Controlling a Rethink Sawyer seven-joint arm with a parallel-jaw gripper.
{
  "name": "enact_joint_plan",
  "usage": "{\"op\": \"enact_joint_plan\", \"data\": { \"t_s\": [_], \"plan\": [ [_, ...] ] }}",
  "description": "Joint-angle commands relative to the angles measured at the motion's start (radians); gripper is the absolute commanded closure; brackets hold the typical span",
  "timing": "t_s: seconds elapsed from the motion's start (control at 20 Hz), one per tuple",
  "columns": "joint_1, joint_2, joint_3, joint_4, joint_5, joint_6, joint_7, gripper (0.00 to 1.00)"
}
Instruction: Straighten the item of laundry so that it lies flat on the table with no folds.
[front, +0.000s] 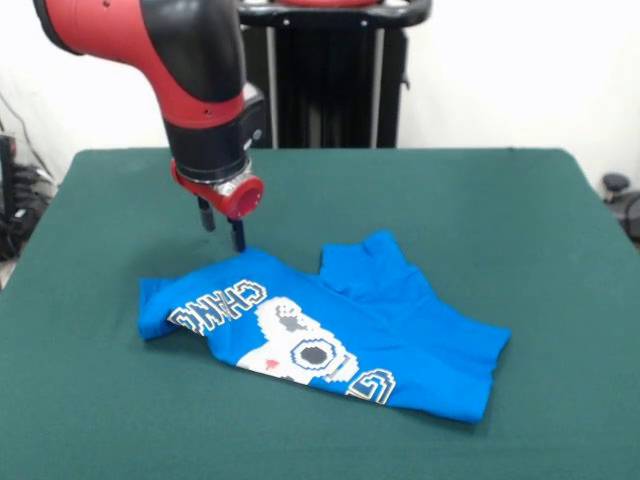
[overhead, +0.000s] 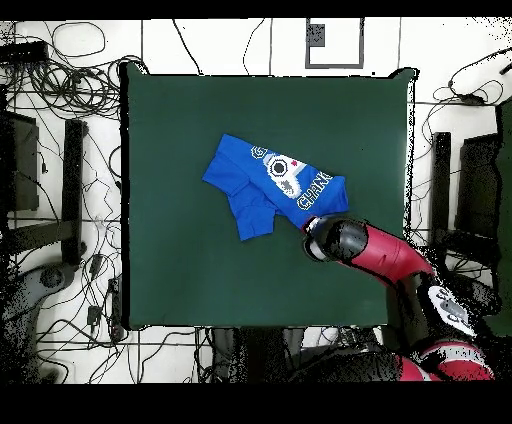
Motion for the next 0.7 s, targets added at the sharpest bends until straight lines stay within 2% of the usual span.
{"op": "enact_joint_plan", "data": {
  "t_s": [0.05,0.7],
  "plan": [
    [0.025,-0.007,0.089,-0.008,0.008,0.118,0.008,0.00],
    [0.020,-0.007,0.112,0.025,-0.009,0.051,0.006,0.00]
  ]
}}
